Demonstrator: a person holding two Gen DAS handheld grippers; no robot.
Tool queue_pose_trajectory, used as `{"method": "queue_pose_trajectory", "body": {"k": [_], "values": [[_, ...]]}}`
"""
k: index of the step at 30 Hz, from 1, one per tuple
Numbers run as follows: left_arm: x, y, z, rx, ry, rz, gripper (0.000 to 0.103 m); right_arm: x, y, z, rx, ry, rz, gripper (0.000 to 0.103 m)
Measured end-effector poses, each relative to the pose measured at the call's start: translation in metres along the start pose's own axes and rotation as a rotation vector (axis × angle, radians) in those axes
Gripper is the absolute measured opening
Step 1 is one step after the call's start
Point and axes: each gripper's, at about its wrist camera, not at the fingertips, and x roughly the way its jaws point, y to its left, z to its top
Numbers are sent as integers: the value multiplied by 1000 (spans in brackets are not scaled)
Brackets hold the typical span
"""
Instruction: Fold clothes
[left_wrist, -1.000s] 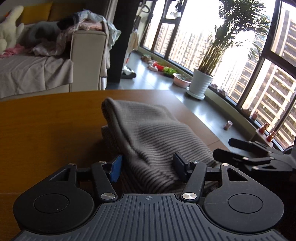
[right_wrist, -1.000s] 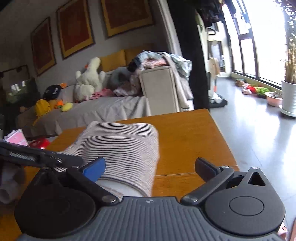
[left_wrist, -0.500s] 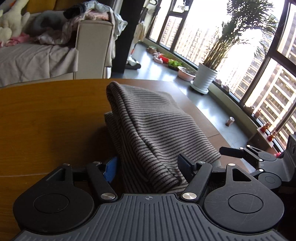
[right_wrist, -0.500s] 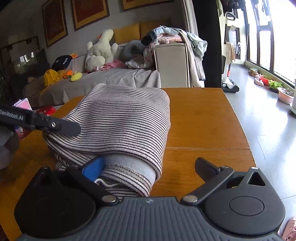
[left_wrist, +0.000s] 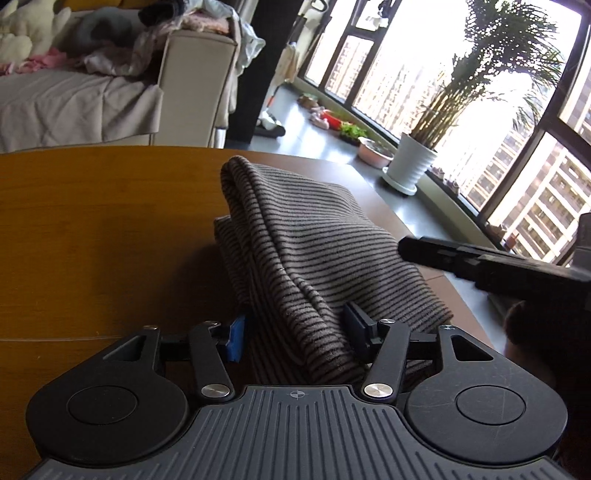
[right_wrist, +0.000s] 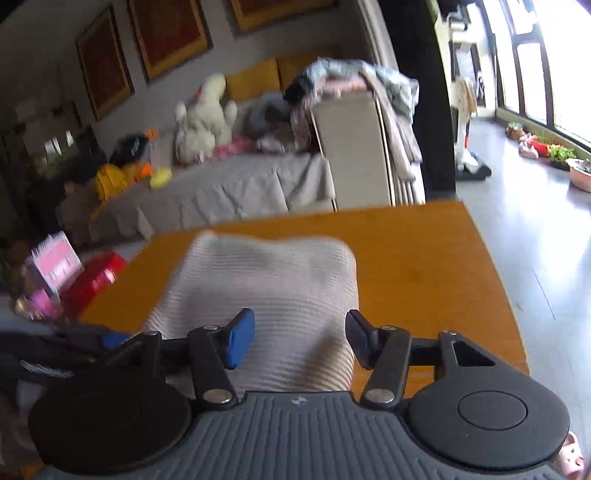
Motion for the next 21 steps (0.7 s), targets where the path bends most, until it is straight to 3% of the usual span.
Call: {"method": "queue_pose_trajectory", "body": {"k": [1, 2, 6, 9, 13, 15, 18, 21], "values": [[0, 2, 0, -12, 4, -3, 65, 2, -2, -3, 8, 0, -5, 75], [1, 4, -1, -24, 8, -7, 66, 1, -4, -5, 20, -8, -7, 77], [2, 13, -3, -71, 24, -21, 87, -9, -13, -9, 76, -28, 5, 78], [10, 17, -4, -111, 57, -46, 93, -20, -20, -10, 115, -9, 54, 88], [38, 18, -17, -148, 128, -93, 95, -19, -37, -22, 231, 42, 134, 92], [40, 18, -21, -126, 99, -99, 93, -12, -40, -26, 275, 62, 155, 92], [37, 25, -23, -119, 87, -118, 82, 4, -27, -20, 253, 88, 202, 72], [26, 39, -24, -112, 39, -80, 78, 29, -4, -5, 210, 112, 202, 71]]}}
